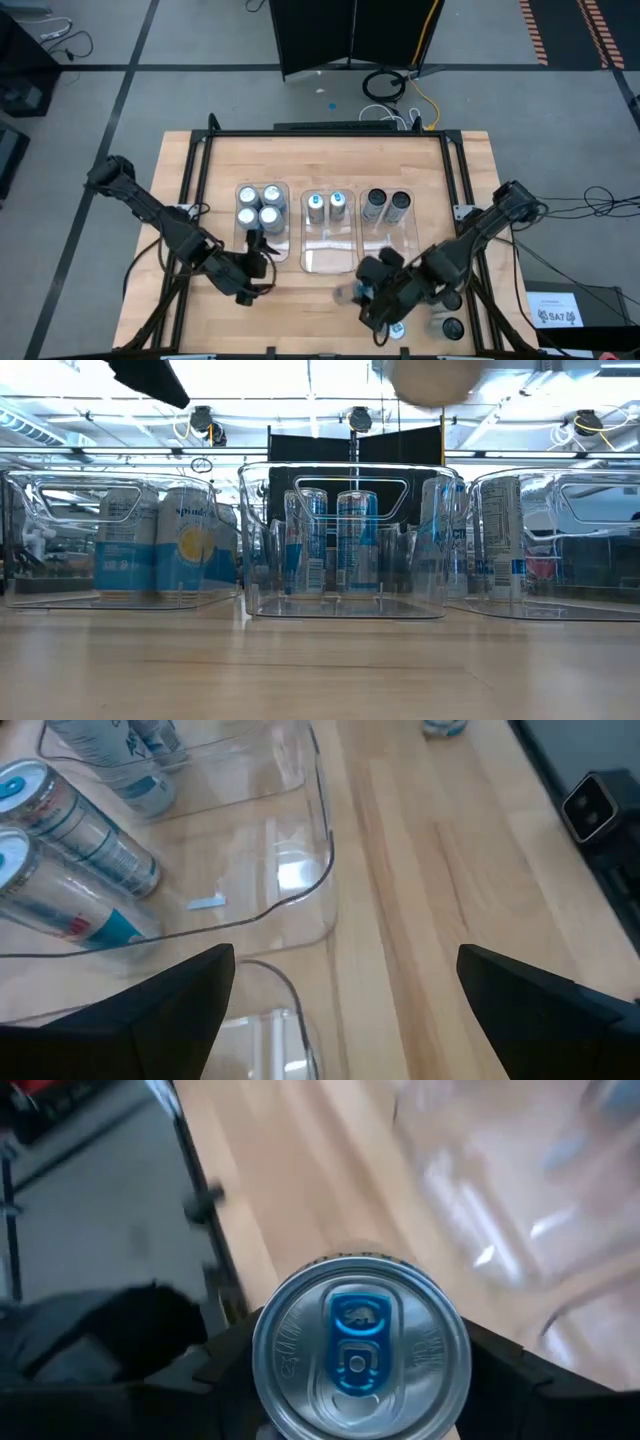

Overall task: Sort soda cans
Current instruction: Put the top blue soda can into the middle transparent bin, then put the blue soda can into the middle transparent bin

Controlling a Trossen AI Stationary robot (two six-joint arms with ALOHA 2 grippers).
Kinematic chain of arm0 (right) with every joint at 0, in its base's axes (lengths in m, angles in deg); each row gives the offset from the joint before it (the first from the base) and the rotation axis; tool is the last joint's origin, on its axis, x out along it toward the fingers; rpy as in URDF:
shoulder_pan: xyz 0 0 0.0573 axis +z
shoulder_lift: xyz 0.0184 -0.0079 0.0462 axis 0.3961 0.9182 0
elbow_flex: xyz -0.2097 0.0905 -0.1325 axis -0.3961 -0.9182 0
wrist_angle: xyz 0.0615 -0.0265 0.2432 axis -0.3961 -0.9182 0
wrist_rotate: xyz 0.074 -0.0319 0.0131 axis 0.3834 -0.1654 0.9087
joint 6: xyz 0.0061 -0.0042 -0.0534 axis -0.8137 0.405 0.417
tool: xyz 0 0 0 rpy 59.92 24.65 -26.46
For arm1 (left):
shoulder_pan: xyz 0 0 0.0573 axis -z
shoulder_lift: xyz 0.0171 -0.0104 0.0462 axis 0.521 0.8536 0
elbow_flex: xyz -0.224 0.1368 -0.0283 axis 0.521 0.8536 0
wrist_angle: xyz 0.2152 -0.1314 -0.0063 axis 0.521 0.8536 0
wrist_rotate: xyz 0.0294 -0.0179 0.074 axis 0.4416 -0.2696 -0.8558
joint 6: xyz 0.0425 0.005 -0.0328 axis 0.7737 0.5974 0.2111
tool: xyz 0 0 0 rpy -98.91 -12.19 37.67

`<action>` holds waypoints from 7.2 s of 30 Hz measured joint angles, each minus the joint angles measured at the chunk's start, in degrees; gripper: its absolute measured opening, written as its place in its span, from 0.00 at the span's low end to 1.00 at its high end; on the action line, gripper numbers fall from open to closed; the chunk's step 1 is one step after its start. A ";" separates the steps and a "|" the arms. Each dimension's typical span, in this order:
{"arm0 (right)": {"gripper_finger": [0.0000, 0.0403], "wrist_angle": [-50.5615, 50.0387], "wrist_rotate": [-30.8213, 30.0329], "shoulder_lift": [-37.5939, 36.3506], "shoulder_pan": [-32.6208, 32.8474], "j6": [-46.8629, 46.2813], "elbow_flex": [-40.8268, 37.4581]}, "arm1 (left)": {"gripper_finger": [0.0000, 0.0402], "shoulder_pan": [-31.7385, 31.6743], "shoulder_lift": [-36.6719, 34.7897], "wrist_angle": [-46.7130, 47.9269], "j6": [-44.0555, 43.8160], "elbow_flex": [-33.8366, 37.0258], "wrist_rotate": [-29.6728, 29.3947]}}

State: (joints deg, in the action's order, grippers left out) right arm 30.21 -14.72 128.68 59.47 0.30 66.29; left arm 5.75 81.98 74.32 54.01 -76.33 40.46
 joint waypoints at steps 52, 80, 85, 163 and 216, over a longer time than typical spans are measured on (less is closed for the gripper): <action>0.67 -7.66 14.95 25.17 -34.58 30.03 18.79 | 0.97 -3.91 -12.13 -15.42 5.95 16.06 3.83; 0.72 -16.97 14.31 19.27 -33.57 29.19 24.36 | 0.97 -4.21 -12.32 -16.38 7.02 17.28 4.18; 0.72 -20.91 9.21 17.83 -30.01 29.51 24.41 | 0.97 -7.09 -15.84 -22.08 7.80 22.63 5.15; 0.72 -34.69 7.27 11.96 -1.74 1.82 22.03 | 0.97 -34.64 -74.10 -29.13 4.40 54.71 23.29; 0.72 -9.80 13.18 9.78 10.85 -36.33 0.82 | 0.97 -34.62 -74.11 -29.13 4.38 54.75 23.29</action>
State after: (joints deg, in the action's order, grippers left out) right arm 20.41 -1.54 138.46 70.32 -36.02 67.11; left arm -28.87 7.86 45.20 58.39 -21.58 63.75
